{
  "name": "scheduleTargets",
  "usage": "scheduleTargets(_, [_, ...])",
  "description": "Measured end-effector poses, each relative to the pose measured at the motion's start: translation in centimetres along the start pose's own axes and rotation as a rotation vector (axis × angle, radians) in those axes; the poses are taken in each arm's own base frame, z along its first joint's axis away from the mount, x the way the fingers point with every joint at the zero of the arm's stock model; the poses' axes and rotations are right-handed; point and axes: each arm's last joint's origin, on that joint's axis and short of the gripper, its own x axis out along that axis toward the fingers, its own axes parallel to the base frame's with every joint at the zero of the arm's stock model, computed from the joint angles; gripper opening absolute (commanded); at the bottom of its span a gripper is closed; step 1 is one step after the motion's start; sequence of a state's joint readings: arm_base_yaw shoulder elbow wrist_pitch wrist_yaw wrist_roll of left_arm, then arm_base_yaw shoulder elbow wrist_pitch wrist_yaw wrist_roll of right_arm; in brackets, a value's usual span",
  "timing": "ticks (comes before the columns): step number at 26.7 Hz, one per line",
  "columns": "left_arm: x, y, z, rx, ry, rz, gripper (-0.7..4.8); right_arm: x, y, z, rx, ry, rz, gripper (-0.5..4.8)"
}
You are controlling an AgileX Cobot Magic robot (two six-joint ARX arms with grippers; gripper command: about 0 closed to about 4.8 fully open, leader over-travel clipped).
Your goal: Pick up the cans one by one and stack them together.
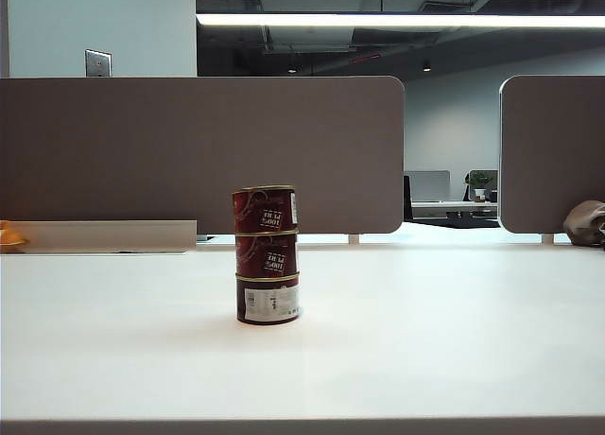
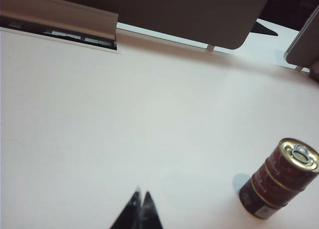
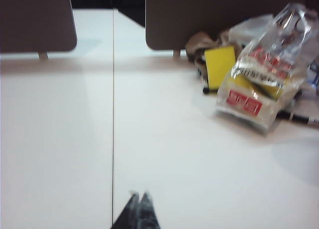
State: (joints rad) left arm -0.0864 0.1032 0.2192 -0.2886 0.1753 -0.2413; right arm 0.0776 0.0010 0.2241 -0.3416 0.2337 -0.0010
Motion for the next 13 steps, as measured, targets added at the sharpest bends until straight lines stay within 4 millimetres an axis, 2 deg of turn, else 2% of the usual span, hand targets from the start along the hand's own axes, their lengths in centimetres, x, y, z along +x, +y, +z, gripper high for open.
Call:
scheduleTargets(3, [0.1,0.3,-0.8,-0.002,0.003,0.005,-0.04,0.6,0.1,-1.5,-0.011,0.048,0.000,-0.05])
scheduleTargets(6, [0.4,0.7,-2.1,-0.007,0.022,0.015,-0.04,1.4,0.4,-4.1,-0.033,0.136,0.001,-0.05])
scheduleTargets(9, [0.5,0.8,-2.7,-0.006,0.017,0.014,-0.04,1.7,0.4,-5.2,-0.042,0.175,0.001,-0.05])
scheduleTargets(13, [0.7,1.1,-3.5,-0.010,0.032,0.022,-0.04,1.8,0.5,-5.3,-0.041,0.170,0.004,-0.05])
